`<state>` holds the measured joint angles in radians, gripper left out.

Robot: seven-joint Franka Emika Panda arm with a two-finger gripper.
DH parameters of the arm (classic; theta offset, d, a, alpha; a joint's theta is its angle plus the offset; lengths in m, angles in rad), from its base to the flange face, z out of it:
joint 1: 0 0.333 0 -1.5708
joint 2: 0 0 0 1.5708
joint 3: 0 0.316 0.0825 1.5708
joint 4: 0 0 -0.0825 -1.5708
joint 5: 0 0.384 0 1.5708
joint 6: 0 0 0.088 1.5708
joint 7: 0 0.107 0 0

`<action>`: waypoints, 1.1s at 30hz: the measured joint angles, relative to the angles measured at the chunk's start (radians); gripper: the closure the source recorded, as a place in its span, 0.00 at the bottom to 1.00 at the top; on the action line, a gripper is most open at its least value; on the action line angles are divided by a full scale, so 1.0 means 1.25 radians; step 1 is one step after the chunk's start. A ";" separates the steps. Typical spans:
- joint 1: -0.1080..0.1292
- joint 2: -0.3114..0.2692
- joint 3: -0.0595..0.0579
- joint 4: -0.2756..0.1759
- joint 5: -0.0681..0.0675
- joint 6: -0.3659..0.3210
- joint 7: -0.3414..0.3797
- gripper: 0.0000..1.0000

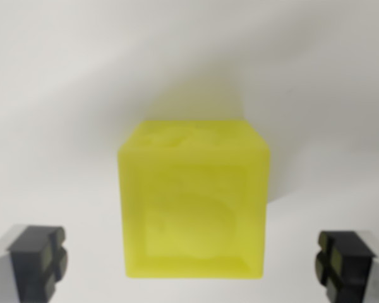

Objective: Pick yellow cube

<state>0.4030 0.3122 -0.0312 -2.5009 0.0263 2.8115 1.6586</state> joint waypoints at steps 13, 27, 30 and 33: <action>0.001 0.050 0.001 0.010 0.009 0.040 -0.006 0.00; 0.006 0.120 0.000 0.029 0.030 0.091 -0.022 1.00; 0.006 0.119 0.000 0.029 0.030 0.090 -0.022 1.00; 0.006 0.108 -0.001 0.026 0.030 0.082 -0.021 1.00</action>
<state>0.4107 0.4467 -0.0325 -2.4688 0.0633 2.9143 1.6322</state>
